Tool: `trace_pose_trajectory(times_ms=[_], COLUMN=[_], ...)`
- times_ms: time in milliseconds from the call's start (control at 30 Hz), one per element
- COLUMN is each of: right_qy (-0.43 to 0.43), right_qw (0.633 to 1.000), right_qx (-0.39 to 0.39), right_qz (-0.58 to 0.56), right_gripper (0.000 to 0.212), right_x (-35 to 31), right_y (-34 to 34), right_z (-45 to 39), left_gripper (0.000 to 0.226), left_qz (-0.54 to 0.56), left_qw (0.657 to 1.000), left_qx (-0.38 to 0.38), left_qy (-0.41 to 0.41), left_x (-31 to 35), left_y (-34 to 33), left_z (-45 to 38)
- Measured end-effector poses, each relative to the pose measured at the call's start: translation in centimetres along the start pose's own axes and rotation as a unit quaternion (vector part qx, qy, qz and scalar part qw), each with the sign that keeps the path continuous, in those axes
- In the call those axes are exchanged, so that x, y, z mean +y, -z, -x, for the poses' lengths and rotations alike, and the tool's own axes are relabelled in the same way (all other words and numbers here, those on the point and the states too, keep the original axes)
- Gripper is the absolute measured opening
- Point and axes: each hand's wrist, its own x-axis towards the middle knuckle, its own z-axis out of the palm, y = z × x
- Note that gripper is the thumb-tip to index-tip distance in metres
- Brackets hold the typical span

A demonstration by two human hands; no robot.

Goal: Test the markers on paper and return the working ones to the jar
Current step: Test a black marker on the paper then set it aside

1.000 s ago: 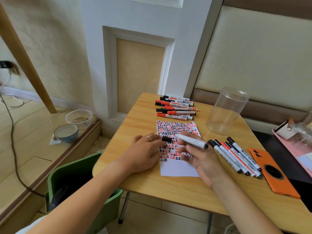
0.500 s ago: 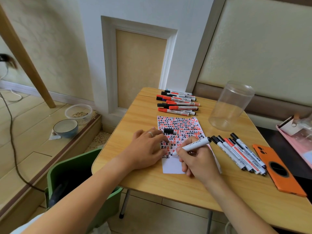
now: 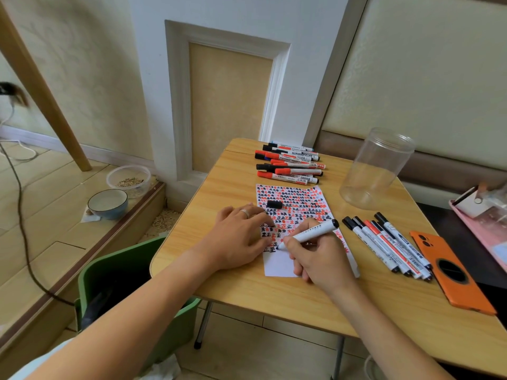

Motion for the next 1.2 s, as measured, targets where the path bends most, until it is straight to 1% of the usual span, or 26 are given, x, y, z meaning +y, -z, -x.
trace_pose_trajectory(times_ms=[100,167,433,833,1000,1133,1200], right_qy=[-0.007,-0.008,-0.002,-0.001,-0.008,-0.006,-0.005], right_qw=[1.000,1.000,1.000,1.000,1.000,1.000,1.000], right_qx=[0.012,0.016,0.005,0.013,0.029,0.011,0.003], right_qz=[-0.001,-0.002,0.001,0.003,0.001,0.000,-0.001], right_gripper=[0.025,0.023,0.026,0.030,0.023,0.024,0.019], right_x=[0.12,0.17,-0.03,0.06,0.43,0.30,0.17], right_y=[0.03,0.06,-0.02,0.01,0.04,0.01,0.01], right_z=[-0.09,-0.10,0.09,0.02,-0.17,-0.03,0.06], left_gripper=[0.037,0.037,0.036,0.037,0.038,0.039,0.038], left_qz=[0.001,-0.001,0.002,0.001,-0.002,-0.004,-0.005], left_qw=[1.000,1.000,1.000,1.000,1.000,1.000,1.000], left_qx=[0.000,-0.002,0.001,-0.006,-0.009,-0.011,-0.009], left_qy=[0.000,0.000,-0.003,0.001,-0.001,0.000,-0.001], left_x=[-0.05,-0.07,-0.09,-0.06,-0.01,-0.04,-0.05], left_y=[-0.01,-0.02,0.00,0.08,0.16,0.14,0.10], left_z=[0.04,0.06,0.01,0.07,0.03,0.02,0.02])
